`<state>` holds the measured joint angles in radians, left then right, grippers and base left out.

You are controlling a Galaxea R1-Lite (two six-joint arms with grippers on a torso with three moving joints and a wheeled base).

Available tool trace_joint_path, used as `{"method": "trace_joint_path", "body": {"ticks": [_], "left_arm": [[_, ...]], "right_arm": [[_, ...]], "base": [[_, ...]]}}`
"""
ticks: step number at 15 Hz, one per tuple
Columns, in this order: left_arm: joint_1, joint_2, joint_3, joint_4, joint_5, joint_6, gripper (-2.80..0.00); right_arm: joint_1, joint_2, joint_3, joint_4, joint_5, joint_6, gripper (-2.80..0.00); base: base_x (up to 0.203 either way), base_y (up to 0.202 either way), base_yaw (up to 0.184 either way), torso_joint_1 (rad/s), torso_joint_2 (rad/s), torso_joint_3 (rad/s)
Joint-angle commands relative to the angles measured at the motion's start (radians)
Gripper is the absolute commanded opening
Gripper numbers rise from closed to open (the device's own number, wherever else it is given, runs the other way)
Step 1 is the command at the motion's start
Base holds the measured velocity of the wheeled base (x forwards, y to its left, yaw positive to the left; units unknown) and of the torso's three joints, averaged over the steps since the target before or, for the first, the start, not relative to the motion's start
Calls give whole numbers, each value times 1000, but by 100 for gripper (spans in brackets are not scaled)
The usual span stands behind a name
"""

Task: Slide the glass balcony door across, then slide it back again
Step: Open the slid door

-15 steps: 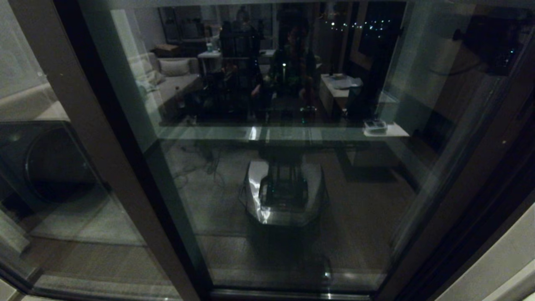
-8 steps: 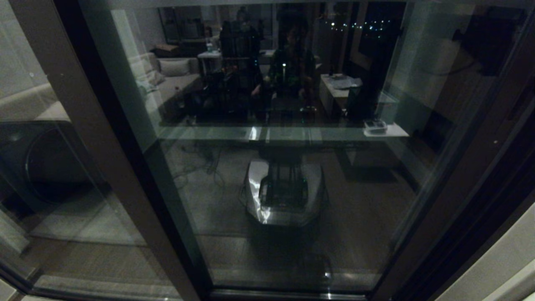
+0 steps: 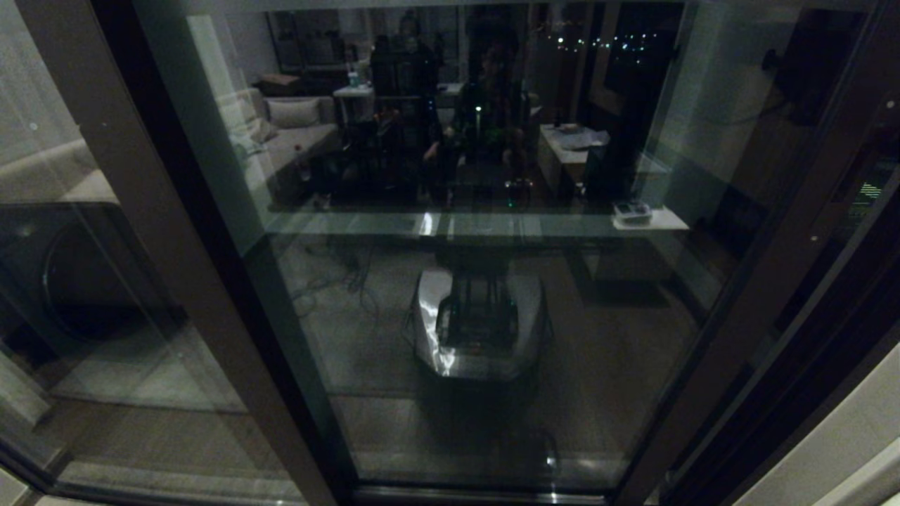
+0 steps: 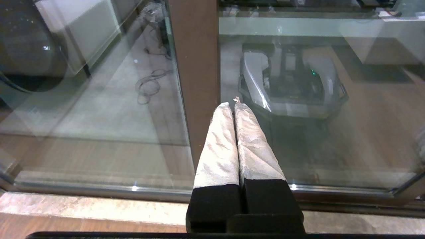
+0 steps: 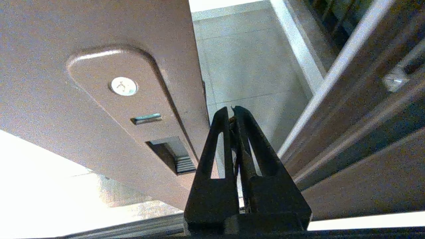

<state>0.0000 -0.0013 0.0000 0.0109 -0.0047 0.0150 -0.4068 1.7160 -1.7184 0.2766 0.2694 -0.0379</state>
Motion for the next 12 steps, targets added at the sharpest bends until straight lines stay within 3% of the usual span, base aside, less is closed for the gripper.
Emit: {"method": "trace_joint_path", "body": {"ticks": [1, 12], "left_arm": [[0, 0, 2, 0, 0, 0, -280], [0, 0, 2, 0, 0, 0, -280]], "right_arm": [[20, -18, 14, 1, -2, 0, -280], [89, -45, 43, 1, -7, 18, -280]], "base": [[0, 0, 0, 0, 0, 0], [0, 0, 0, 0, 0, 0]]}}
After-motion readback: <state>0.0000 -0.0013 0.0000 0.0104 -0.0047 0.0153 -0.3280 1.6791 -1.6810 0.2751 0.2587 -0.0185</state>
